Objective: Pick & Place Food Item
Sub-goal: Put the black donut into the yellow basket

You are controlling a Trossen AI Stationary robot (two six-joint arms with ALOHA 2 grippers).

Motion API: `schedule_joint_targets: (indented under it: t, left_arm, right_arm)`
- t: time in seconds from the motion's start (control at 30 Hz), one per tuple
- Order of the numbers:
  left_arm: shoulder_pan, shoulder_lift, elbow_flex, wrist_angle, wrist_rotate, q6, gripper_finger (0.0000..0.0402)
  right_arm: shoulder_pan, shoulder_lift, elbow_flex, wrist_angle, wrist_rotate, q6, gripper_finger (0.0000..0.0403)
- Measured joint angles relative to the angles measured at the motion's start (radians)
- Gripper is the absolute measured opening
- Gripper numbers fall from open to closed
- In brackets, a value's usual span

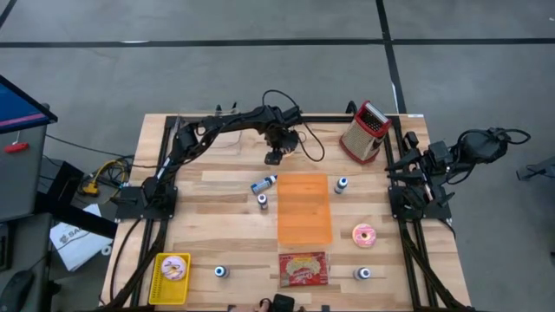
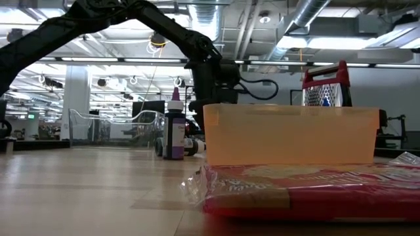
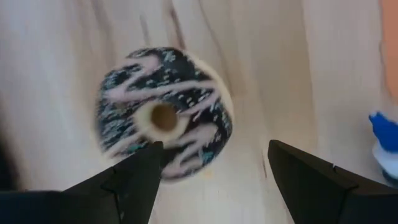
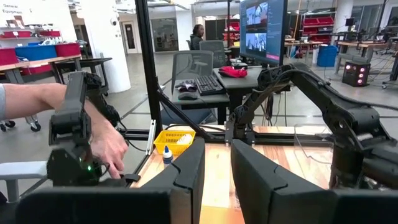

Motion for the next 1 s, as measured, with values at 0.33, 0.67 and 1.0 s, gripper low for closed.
schedule_joint_targets:
  t: [0.33, 0.67, 1.0]
  left_arm:
    - [0.003, -0.379, 0.001, -0.023, -0.014, -0.123, 0.0285]
    - [-0.112, -0.862, -0.185, 0.115, 0.014, -0.328, 0.0285]
    - [-0.313, -1.170, -0.527, 0.364, -0.142, -0.407, 0.0285]
  right_arm:
    - [-0.001, 0.002, 0.000, -0.003, 0.083, -0.016, 0.0073]
    - [-0.147, 0.160, 0.004, -0.027, 0.161, -0.010, 0.0073]
    - [-0.683, 0.503, 0.013, 0.033, -0.330, -0.012, 0.0073]
